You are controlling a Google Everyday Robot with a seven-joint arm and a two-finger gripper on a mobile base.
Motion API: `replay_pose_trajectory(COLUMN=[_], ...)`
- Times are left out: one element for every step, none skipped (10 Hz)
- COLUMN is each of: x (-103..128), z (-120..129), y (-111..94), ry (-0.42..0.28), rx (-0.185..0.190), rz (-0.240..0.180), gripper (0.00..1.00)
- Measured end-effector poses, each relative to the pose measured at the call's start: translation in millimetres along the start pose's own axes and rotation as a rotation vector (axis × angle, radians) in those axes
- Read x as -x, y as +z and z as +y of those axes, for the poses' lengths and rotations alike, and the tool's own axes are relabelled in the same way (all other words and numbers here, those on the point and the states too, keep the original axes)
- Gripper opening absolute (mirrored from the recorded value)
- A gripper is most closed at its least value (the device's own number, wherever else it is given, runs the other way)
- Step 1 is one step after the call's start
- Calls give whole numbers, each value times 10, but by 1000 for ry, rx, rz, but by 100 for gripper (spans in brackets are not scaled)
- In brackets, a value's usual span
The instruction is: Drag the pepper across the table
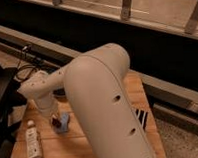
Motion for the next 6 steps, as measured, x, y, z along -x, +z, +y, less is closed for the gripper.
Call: replay_pose_trajectory(x=[-10, -26, -28, -40, -57, -66], z=[22, 26, 31, 39, 33, 37], y=[4, 2, 1, 10, 9, 13], ry=[-12, -25, -32, -42, -51, -59], rx=[-2, -6, -8, -11, -14, -16], rz=[3, 8, 11, 16, 19, 23], gripper=[4, 4, 4, 4, 4, 4])
